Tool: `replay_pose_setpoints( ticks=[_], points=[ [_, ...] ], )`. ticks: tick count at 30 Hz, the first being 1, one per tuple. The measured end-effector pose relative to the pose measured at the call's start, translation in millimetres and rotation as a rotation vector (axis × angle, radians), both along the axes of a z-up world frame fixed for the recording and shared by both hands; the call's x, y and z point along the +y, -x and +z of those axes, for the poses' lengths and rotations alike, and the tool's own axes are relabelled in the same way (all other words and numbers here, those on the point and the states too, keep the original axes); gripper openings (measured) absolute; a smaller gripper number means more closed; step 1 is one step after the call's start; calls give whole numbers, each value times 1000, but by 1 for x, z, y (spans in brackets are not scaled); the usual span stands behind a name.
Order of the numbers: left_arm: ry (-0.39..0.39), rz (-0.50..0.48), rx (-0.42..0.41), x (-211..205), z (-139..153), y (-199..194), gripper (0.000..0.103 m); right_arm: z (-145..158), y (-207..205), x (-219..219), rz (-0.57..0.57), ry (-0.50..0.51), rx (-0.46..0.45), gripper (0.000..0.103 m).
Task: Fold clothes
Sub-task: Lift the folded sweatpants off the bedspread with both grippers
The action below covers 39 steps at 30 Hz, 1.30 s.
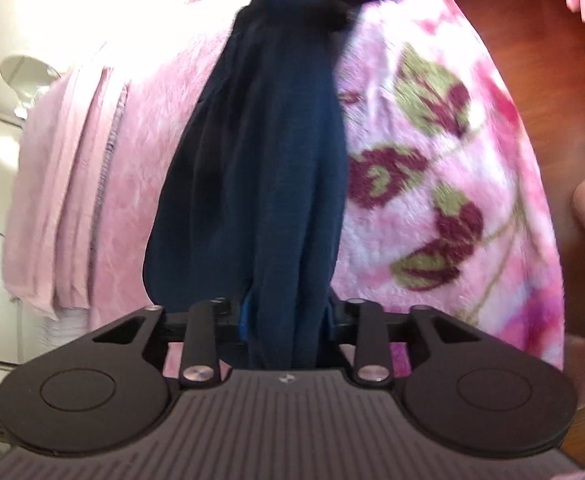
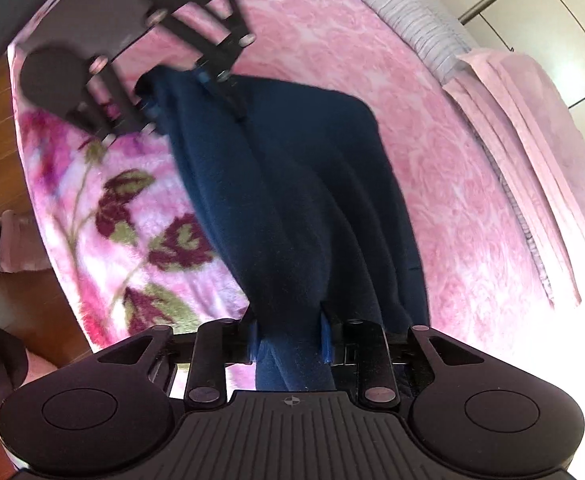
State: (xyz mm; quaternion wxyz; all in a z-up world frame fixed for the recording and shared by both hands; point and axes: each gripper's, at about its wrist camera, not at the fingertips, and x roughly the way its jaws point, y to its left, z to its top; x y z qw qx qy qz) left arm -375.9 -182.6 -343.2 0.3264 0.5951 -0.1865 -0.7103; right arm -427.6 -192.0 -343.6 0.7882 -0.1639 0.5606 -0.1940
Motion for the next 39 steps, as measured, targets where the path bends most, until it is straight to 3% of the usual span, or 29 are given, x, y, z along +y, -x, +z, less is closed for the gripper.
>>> replay_pose_setpoints(
  ticks=[1,3,4,10,13,15,16,17,18,20,23,27,31,39],
  points=[
    [-15,10,13,-4,6,0,25,-2,0,5,-10,12,0,34],
    [-58,44,58,-16,18,-2,25,-4,2,15,-22,39,-21,63],
    [-85,70,88,-22,25,-4,25,-5,2,21,-29,52,-32,67],
    [-268,214,280,-58,54,-12,24,-37,-2,31,-3,157,2,68],
    [-323,258,335,-61,59,-18,25,-58,3,21,-5,231,49,68],
    [-310,235,307,-53,57,-14,26,-72,9,10,-12,284,83,66],
    [-280,213,265,-47,51,-10,29,-70,13,8,-7,281,71,59],
    [-250,191,223,-42,45,-5,33,-68,17,6,-3,278,59,43],
    [-220,169,181,-37,40,0,41,-64,19,5,-5,269,51,36],
    [-149,113,82,-25,24,10,56,-54,22,3,-19,245,38,31],
    [-46,15,-70,-4,-3,25,59,-39,18,-3,-49,201,30,28],
    [-1,-5,-140,-3,-9,30,43,-12,12,-13,-64,158,29,27],
    [-2,-14,-136,-5,16,21,28,18,11,-10,-64,132,43,26],
    [-87,-94,-102,-3,98,-1,22,76,9,15,-89,77,83,25]
  ],
)
